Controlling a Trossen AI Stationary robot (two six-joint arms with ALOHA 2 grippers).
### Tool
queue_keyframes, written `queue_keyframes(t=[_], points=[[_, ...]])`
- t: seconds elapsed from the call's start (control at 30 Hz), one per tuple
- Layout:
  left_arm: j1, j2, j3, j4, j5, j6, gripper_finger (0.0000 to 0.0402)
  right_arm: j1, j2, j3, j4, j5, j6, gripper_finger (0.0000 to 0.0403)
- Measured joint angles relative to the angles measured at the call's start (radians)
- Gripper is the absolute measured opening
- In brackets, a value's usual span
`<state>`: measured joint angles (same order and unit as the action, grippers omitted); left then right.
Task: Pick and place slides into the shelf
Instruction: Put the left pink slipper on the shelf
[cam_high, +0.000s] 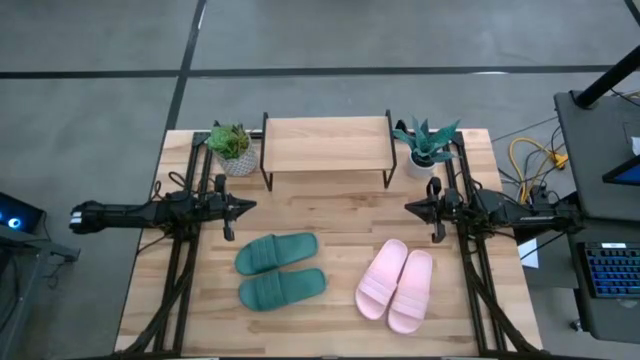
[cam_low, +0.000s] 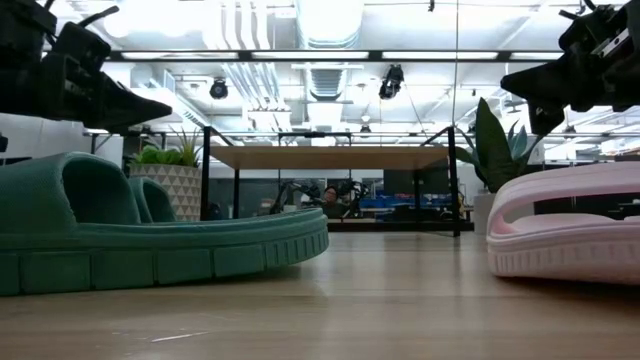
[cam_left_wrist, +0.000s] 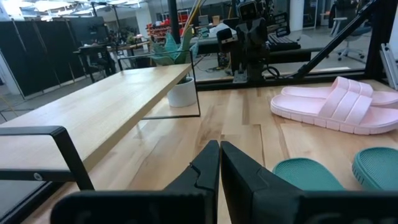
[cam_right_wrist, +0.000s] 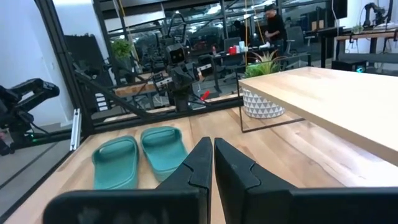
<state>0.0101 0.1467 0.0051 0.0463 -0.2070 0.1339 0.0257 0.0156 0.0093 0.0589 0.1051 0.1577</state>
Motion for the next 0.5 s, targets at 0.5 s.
queue_keyframes(t=[0.5], points=[[0.001, 0.001, 0.0, 0.362, 0.0, 0.004, 0.0, 0.0, 0.0, 0.0, 0.037, 0.0, -0.053, 0.0009]])
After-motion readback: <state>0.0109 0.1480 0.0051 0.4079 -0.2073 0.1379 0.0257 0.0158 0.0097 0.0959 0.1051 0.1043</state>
